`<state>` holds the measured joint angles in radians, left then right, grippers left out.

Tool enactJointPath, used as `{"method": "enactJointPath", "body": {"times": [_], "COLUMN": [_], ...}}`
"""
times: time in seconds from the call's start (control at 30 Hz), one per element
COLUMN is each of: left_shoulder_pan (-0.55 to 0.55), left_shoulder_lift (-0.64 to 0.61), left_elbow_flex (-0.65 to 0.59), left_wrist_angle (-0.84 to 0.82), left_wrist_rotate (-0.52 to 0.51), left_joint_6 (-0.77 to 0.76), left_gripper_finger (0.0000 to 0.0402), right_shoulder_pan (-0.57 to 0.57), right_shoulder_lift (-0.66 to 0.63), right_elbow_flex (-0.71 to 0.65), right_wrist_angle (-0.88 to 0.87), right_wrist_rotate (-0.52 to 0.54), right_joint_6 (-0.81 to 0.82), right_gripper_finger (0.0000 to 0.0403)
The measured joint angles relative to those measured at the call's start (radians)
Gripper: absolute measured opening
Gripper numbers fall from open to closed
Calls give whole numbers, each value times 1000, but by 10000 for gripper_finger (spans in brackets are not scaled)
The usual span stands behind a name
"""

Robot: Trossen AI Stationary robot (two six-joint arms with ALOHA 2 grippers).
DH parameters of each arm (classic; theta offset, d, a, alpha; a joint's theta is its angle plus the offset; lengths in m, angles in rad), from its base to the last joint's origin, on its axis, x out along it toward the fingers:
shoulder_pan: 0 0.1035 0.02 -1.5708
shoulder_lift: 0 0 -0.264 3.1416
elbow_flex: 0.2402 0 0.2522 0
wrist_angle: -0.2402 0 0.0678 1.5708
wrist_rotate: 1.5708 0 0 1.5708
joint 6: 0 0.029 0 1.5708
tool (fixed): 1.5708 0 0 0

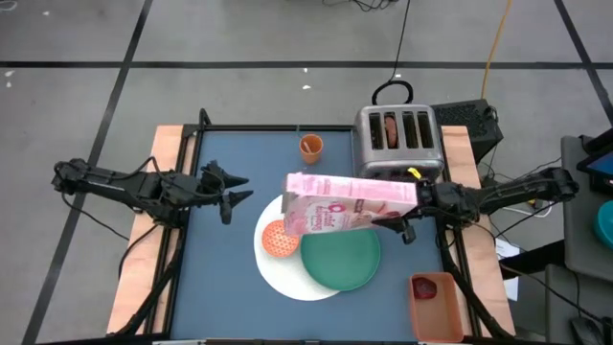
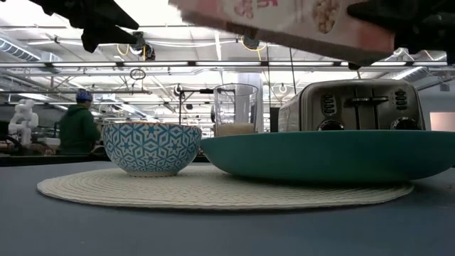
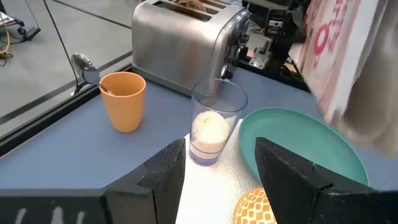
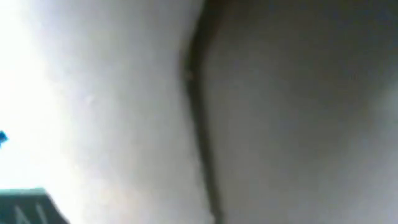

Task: Arrange a breakfast setting
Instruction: Pour the cereal from the cereal box into the orange bowl

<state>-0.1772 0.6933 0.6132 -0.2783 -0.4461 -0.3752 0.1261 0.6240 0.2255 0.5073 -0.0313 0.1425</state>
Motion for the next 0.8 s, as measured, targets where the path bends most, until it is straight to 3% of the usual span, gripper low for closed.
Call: {"method": "enactJointPath", "body": {"times": [0.17,0.8], "left_shoulder_pan": [0,0], "left_shoulder_lift": [0,0], "left_elbow_flex": [0,0], "left_wrist_angle": [0,-2], "left_wrist_rotate": [0,-1], "left_joint_6": [0,-12], "left_gripper_finger": [198,198], "right_shoulder_pan": [0,0], "right_shoulder_lift": [10,56], "right_elbow_flex": [84,91], "right_wrist_angle": [-154,-240], "right_wrist_rotate": [1,0], "right_joint_6": [-30,-5], "right_gripper_finger": [215,215]}}
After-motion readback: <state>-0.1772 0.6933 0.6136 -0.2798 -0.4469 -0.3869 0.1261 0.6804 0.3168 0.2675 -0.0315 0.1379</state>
